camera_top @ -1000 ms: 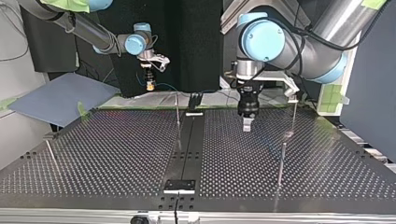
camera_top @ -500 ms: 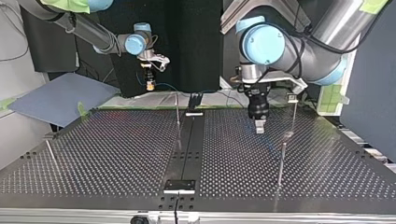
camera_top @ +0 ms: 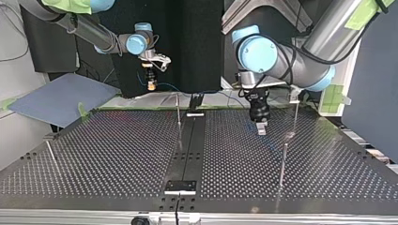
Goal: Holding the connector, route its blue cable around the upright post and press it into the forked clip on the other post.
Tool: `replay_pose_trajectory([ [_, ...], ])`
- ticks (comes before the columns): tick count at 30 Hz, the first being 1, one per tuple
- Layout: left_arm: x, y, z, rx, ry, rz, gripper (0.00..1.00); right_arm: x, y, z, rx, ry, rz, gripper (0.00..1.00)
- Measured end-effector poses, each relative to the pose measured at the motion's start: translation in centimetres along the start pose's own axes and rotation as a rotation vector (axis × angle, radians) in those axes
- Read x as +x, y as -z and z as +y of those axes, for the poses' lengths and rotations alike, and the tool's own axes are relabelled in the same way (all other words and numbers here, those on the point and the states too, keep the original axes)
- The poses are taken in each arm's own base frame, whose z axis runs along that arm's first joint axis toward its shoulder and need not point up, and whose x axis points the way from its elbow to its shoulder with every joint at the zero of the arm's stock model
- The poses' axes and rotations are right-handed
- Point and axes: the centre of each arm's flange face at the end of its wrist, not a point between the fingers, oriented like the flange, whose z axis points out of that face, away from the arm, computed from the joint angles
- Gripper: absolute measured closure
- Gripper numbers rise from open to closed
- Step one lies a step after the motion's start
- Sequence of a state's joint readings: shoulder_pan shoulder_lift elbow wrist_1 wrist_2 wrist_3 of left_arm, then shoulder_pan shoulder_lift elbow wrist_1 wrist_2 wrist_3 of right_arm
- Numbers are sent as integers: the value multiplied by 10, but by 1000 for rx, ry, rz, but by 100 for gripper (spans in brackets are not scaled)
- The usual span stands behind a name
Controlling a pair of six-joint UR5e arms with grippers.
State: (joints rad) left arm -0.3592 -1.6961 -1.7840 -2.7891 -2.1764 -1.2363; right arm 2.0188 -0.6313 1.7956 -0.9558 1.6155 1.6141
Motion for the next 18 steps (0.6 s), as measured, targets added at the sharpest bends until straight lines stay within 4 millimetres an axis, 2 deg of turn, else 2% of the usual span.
replay_pose_trajectory([
  [6, -4, 4, 6, -47, 57, 6, 0, -1, 0, 1, -2, 0, -1, 100],
  [10, -16, 10, 11, -57, 92, -19, 0, -1, 0, 1, -2, 0, -1, 100],
  [18, -25, 15, 3, 13, 43, -58, 0, -2, 0, 2, -3, -1, 0, 100],
])
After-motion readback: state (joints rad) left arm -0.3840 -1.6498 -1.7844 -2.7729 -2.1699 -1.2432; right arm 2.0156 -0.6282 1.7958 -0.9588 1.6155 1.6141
